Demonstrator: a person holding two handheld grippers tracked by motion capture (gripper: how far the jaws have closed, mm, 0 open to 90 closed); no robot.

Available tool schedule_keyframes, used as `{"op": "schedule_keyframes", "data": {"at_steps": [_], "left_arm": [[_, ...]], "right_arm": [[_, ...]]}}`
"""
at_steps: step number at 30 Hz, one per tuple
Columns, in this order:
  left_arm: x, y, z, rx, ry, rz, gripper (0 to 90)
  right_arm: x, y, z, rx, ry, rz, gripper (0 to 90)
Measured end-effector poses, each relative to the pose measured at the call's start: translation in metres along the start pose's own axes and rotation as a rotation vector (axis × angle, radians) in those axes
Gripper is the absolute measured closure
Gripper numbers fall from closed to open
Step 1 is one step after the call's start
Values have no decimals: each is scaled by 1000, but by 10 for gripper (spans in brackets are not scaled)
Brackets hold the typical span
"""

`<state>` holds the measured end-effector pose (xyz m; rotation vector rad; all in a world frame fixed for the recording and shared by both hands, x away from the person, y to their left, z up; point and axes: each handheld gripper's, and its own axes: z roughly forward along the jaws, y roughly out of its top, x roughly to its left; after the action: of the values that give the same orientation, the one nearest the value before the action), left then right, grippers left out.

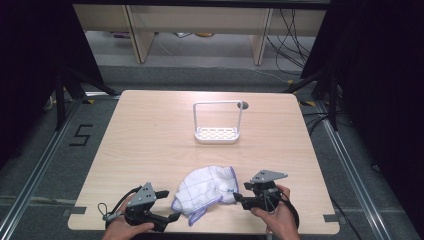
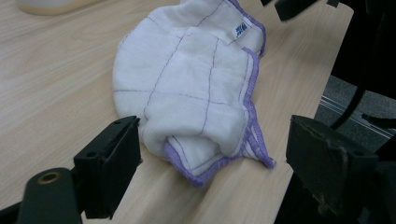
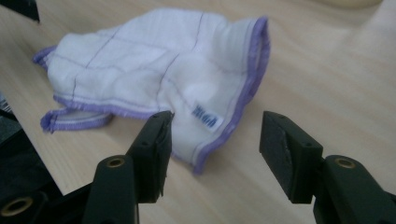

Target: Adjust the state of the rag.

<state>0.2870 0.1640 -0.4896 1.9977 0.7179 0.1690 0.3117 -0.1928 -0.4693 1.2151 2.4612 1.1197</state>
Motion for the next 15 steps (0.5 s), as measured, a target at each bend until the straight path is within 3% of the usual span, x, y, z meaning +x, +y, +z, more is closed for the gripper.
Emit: {"op": "schedule_keyframes", "data": {"at_steps": [2,5,6,7,11,15], "left_arm": [[1,2,3,-3,7,-1,171],[4,4,7,-7,6,-3,171],[4,4,8,-11,8,-9,171],[4,5,8,1,10,-9,171],[6,5,9,-9,-6,-8,170],[6,8,12,-14,-15,-29,170]], "right_arm": [[7,-6,7,62,6,0,457],[9,-9,15,80,0,-22,474],[9,-12,20,114,-8,-35,560],[9,-12,20,114,-8,-35,560],[12,-11,24,86,-3,-109,838],[20,8,11,19,18,-177,885]]}}
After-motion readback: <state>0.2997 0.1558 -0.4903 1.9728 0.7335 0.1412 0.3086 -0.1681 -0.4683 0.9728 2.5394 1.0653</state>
